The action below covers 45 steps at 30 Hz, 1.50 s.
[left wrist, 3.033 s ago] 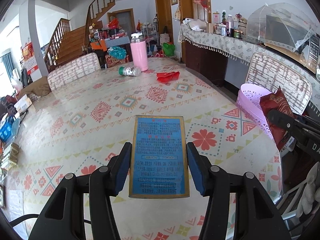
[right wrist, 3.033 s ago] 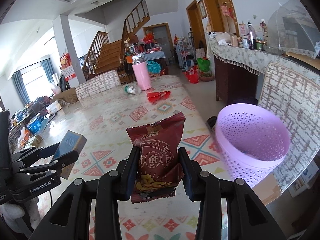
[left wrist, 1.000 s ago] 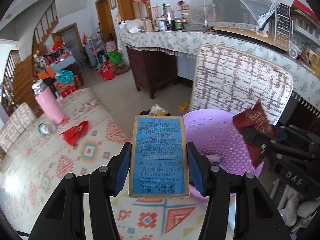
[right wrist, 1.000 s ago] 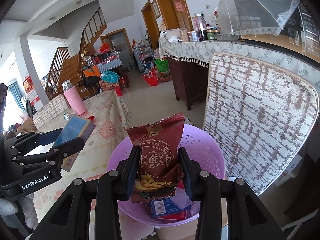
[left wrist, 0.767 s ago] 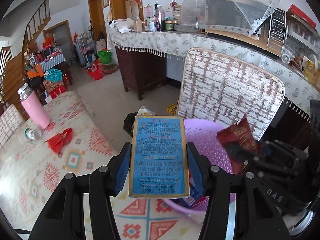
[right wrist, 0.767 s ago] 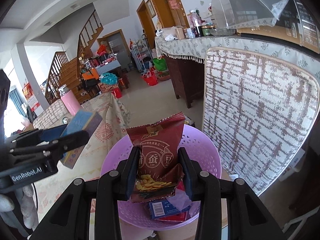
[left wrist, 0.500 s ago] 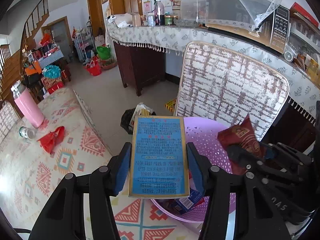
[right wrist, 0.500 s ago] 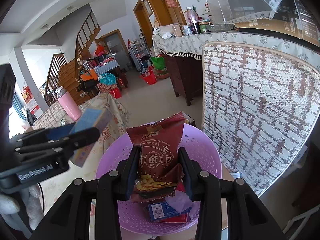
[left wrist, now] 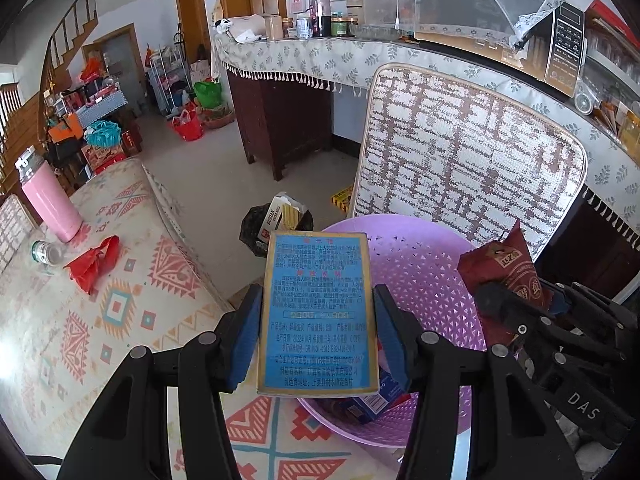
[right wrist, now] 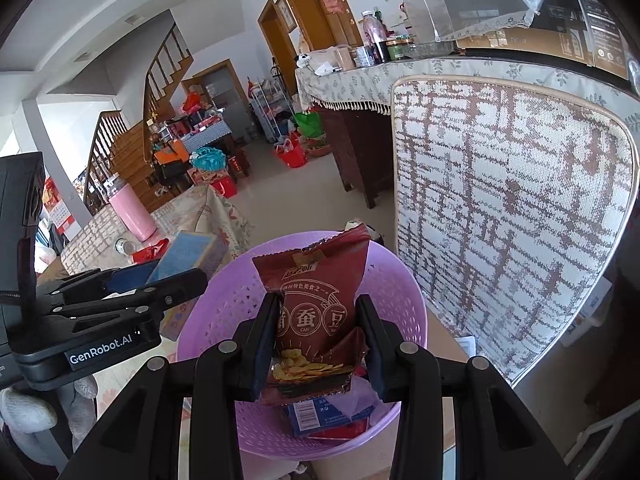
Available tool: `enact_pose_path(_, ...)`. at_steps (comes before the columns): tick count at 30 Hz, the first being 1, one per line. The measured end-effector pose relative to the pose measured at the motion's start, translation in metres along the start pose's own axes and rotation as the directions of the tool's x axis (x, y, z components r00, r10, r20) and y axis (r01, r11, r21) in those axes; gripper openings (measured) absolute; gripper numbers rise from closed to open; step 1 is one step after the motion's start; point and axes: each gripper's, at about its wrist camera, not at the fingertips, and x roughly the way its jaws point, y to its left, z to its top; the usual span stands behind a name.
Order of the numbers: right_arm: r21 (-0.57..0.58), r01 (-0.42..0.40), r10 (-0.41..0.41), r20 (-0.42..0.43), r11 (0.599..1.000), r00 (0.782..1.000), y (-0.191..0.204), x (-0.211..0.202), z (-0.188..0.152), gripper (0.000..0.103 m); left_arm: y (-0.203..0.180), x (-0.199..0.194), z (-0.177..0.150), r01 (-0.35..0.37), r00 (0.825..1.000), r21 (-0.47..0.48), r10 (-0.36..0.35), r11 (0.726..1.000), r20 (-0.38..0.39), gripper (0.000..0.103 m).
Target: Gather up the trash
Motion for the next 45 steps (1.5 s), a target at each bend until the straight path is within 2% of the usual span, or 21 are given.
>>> enact_pose_path(7, 0.008, 0.003, -0.003, -0.003, 1.0, 1.0, -0.002, 0.0, -0.002, 0.042, 0.0, -0.002, -0.003, -0.006, 1.0, -0.006, 0.006, 1.0, 0.004, 0.053)
enact_pose_path(16, -0.014, -0.008, 0.008, 0.023, 1.0, 1.0, 0.013, -0.016, -0.013, 0.042, 0.007, -0.025, -0.022, -0.005, 1.0, -0.048, 0.007, 0.999, 0.022, 0.053)
enact_pose_path(33, 0.015, -0.033, 0.032, 0.043, 0.999, 0.999, 0.026, -0.049, -0.043, 0.042, 0.03, -0.09, -0.073, -0.019, 0.997, -0.127, 0.028, 0.992, 0.07, 0.053)
enact_pose_path(45, 0.017, -0.031, 0.03, 0.035, 0.999, 0.999, 0.047, -0.072, -0.07, 0.042, 0.051, -0.13, -0.111, 0.005, 0.996, -0.174, 0.012, 0.985, 0.093, 0.053)
